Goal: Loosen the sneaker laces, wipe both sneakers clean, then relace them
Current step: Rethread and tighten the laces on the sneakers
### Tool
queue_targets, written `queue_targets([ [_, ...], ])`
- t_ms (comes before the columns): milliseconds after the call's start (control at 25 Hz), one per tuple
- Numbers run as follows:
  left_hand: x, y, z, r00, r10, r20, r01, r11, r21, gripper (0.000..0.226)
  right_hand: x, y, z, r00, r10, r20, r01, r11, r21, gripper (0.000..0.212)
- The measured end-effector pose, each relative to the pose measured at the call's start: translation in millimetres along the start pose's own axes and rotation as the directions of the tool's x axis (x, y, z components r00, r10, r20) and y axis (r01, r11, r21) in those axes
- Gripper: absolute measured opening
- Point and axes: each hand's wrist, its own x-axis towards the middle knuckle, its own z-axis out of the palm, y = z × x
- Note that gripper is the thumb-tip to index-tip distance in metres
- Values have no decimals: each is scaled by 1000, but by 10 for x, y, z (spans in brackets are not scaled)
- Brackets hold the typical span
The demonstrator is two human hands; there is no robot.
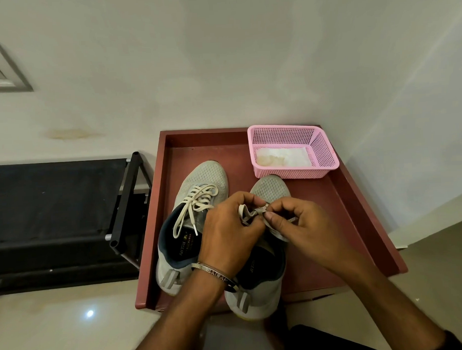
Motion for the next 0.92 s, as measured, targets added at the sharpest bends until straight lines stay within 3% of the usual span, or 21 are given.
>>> queue_targets([
  [200, -20, -14, 47, 988, 83, -127, -55, 976, 211, 13, -10, -43, -13, 999, -43, 28, 42, 998, 47, 12],
  [360, -39, 4, 71, 988, 51, -143, -27, 986, 164, 9, 19, 29, 9, 999, 47, 15, -49, 991, 127, 13],
  [440, -36, -1, 67, 990, 52, -129, -34, 989, 143, 12, 34, 63, 12, 994, 79, 74, -91, 982, 163, 16],
  [520, -37, -12, 63, 992, 48, -118, -31, 990, 140, 13, 28, 44, 7, 996, 58, 73, -67, 989, 129, 15],
  [640, -40, -13, 63, 992, 39, -118, -23, 990, 139, 10, 7, 6, 12, 991, -55, -124, 46, 996, -78, 13],
  [720, -45, -2, 73, 994, 36, -106, -21, 991, 133, 10, 3, 14, 46, 982, -98, -160, 76, 988, -137, 13],
  [840, -42, -9, 74, 994, 25, -109, -12, 993, 118, 10, 28, 20, 94, 998, 37, -48, -26, 976, 216, 22],
  [920, -43, -17, 67, 994, 15, -112, -3, 994, 112, 10, 42, 21, 40, 997, 53, -55, -33, 949, 312, 21],
])
